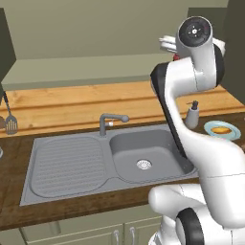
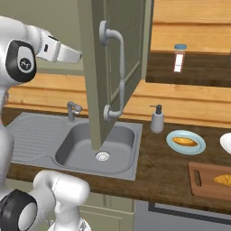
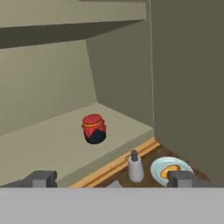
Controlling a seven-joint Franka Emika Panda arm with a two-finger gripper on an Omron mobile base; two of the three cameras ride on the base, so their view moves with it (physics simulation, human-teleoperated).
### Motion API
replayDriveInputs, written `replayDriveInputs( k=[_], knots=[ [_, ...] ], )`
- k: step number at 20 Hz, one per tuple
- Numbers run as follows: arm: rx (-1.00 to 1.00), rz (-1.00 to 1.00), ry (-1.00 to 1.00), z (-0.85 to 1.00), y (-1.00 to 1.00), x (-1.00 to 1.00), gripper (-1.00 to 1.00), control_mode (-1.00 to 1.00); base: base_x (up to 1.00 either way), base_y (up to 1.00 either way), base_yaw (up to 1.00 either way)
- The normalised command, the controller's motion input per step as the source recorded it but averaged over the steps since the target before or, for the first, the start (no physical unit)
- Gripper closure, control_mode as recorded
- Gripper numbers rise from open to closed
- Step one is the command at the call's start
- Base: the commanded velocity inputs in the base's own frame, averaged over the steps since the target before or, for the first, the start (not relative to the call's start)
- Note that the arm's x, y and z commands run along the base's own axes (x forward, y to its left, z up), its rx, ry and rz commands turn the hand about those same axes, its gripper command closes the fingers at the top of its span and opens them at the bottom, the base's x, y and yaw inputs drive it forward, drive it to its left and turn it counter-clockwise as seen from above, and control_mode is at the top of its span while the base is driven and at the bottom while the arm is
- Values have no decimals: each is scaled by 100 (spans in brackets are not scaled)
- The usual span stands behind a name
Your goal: From the different types of pastries on the counter, select a croissant and place it on the cutting board. Then retrieve a jar of jam from the cabinet and place it alongside the croissant on the cutting board.
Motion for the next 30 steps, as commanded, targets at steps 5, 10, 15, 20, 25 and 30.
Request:
replayDriveInputs(
  k=[5, 10, 15, 20, 25, 30],
  knots=[
    [13, -2, -2, -4, -53, 4, -100, -100, 0, 0, 0],
    [0, -1, -1, -23, 0, 32, -100, -100, 0, 0, 0],
    [0, 0, 0, -16, 1, 38, -100, -100, 0, 0, 0],
    [5, 0, 1, -15, -14, 100, -100, -100, 0, 0, 0],
    [7, 1, 6, 3, -16, 29, -100, -100, 0, 0, 0],
    [4, 0, 44, 38, -8, 72, -100, -100, 0, 0, 0]
  ],
)
